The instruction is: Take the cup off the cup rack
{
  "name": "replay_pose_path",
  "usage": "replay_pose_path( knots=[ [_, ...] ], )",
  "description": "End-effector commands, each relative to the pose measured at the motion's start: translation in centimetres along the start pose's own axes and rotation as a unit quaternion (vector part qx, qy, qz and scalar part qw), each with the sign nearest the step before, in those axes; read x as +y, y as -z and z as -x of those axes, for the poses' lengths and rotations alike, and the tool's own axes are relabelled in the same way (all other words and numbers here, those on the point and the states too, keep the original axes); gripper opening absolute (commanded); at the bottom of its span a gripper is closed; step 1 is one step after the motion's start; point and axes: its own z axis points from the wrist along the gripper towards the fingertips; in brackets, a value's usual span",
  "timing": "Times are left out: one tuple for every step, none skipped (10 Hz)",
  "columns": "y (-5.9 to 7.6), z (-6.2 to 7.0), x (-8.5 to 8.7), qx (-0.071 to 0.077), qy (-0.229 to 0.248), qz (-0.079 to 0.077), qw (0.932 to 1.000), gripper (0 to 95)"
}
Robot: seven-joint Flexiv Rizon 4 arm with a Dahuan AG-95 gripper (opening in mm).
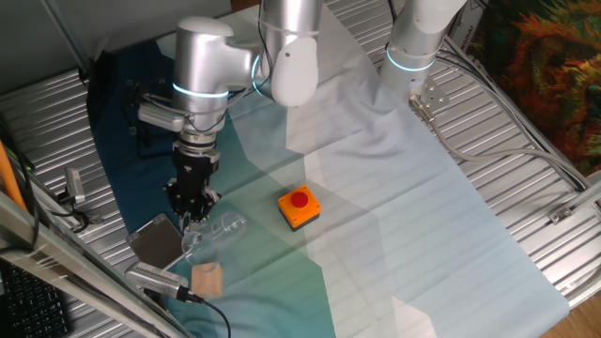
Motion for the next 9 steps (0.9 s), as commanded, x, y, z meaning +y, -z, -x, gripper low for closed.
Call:
replay_pose_path(
  knots=[
    [-0.03,-0.16,-0.3,0.007,0.0,-0.014,0.9999,0.0],
    [-0.04,-0.16,-0.3,0.004,-0.001,-0.017,0.9998,0.0],
    [-0.04,-0.16,-0.3,-0.002,0.0,-0.023,0.9997,0.0],
    [-0.04,-0.16,-0.3,-0.008,0.004,-0.032,0.9994,0.0],
    [-0.04,-0.16,-0.3,-0.014,0.01,-0.039,0.9991,0.0],
    [-0.04,-0.16,-0.3,-0.02,0.017,-0.045,0.9986,0.0],
    [-0.04,-0.16,-0.3,-0.023,0.025,-0.047,0.9983,0.0],
    [-0.04,-0.16,-0.3,-0.02,0.051,-0.053,0.9971,0.0],
    [-0.04,-0.16,-0.3,-0.018,0.06,-0.055,0.9965,0.0]
  ],
)
